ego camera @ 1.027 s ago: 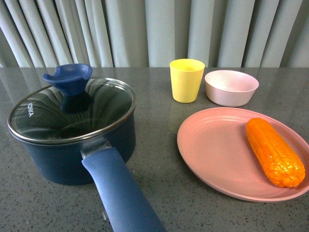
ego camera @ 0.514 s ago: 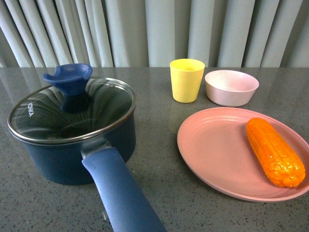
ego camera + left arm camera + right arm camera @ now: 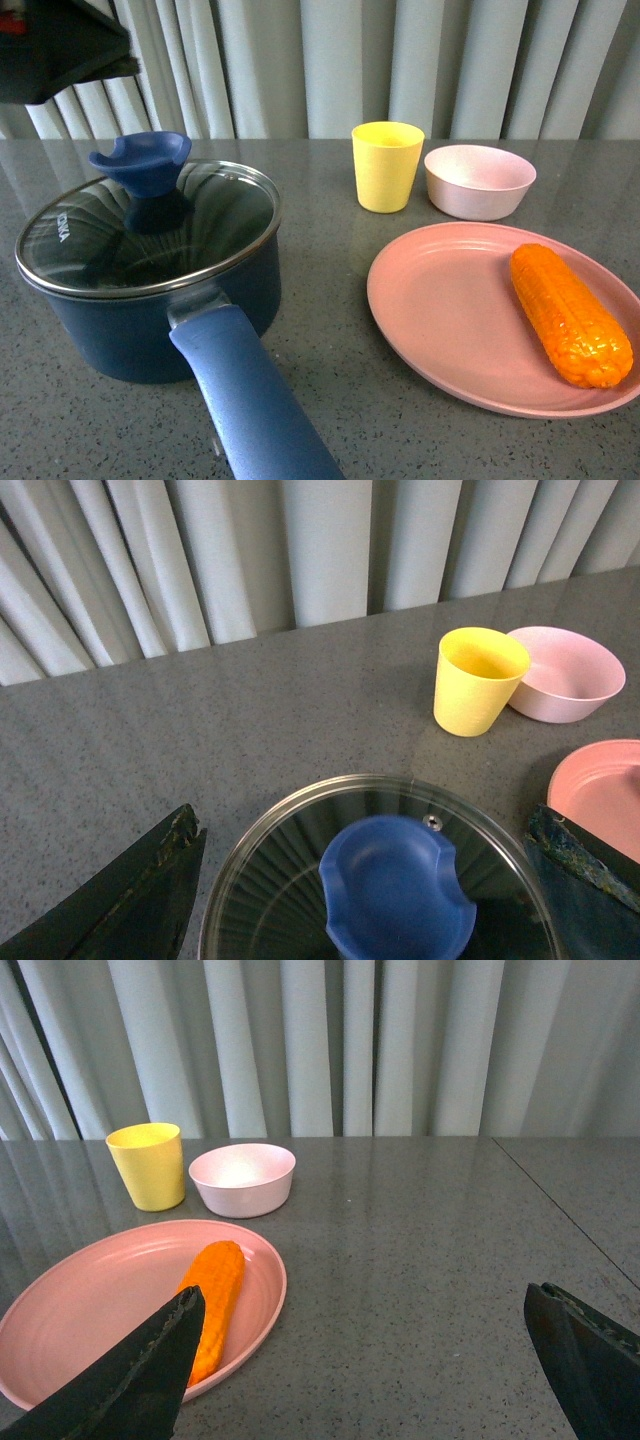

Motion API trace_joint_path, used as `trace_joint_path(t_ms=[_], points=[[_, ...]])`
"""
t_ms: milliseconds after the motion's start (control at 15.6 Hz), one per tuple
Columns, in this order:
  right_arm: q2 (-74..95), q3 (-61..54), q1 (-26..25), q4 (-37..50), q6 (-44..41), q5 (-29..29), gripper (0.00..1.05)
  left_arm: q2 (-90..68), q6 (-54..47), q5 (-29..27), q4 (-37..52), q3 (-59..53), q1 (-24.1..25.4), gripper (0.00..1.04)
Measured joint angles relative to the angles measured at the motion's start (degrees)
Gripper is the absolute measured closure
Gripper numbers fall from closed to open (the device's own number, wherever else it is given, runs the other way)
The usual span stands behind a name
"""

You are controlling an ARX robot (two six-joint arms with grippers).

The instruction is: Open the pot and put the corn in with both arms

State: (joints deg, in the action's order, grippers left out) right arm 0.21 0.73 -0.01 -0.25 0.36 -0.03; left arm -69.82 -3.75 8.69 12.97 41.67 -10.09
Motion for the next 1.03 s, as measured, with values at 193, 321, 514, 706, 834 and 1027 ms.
trace_joint_path(t_ms=[193,321,514,706,834,1027], points=[[0.0,0.0,0.0,0.0,0.0,0.0,0.06,-7.5,-4.2,-3.4,-11.1,9.8,-1.9,0.07],[0.0,0.0,0.0,0.0,0.0,0.0,0.06,-10.4,-4.9,-4.7,-15.1,12.1,-1.3,0.07],[0.0,0.0,0.0,0.0,0.0,0.0,0.06,-12.6,-5.0,-4.6,-17.7,13.7,-0.7,0.07],[0.0,0.0,0.0,0.0,0.0,0.0,0.06,-13.4,-2.6,-0.4,-19.0,14.2,-0.4,0.07],[0.0,0.0,0.0,0.0,0.0,0.0,0.06,-13.4,-1.6,1.6,-19.0,14.3,-0.5,0.07],[0.0,0.0,0.0,0.0,0.0,0.0,0.06,-13.4,-1.0,2.2,-19.1,14.4,-1.2,0.07]])
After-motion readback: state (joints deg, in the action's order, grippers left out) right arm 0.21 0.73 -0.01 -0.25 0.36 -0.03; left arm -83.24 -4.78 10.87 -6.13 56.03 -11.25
